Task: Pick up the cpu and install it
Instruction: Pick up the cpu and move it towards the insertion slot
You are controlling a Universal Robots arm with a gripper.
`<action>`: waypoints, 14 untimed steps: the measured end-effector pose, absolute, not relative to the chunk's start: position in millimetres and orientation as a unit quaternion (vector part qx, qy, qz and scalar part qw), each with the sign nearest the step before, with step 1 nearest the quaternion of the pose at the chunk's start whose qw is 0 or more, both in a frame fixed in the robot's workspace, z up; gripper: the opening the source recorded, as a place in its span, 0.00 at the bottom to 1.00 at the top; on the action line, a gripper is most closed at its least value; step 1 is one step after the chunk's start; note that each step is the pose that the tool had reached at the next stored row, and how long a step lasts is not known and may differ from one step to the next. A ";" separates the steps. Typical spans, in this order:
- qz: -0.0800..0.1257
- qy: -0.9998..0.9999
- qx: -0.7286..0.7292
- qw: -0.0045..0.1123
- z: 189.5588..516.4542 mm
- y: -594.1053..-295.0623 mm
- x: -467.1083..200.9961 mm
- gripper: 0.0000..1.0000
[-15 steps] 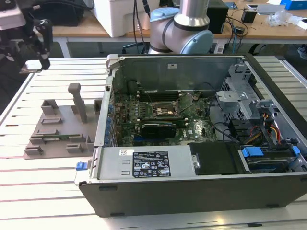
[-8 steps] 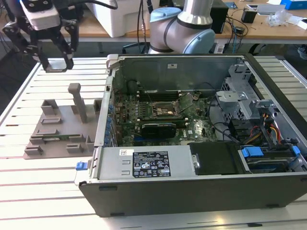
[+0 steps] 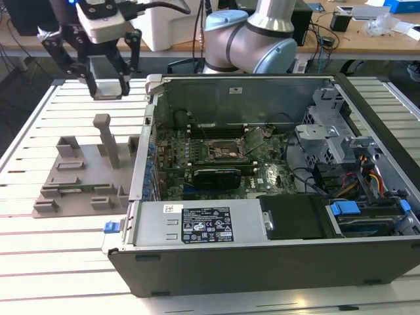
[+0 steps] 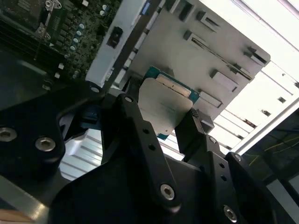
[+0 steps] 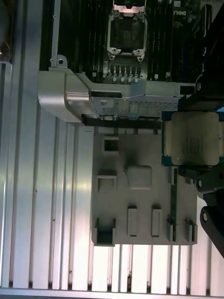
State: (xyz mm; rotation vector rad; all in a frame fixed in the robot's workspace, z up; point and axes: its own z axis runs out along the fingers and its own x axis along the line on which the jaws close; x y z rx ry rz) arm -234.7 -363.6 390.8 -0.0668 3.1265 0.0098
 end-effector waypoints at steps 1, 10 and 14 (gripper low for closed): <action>0.003 1.000 -0.021 0.007 390.5 -363.5 -230.5 0.55; 0.003 1.000 -0.021 0.006 388.4 -362.6 -196.3 0.55; 0.001 1.000 -0.021 0.006 387.2 -361.6 -179.9 0.55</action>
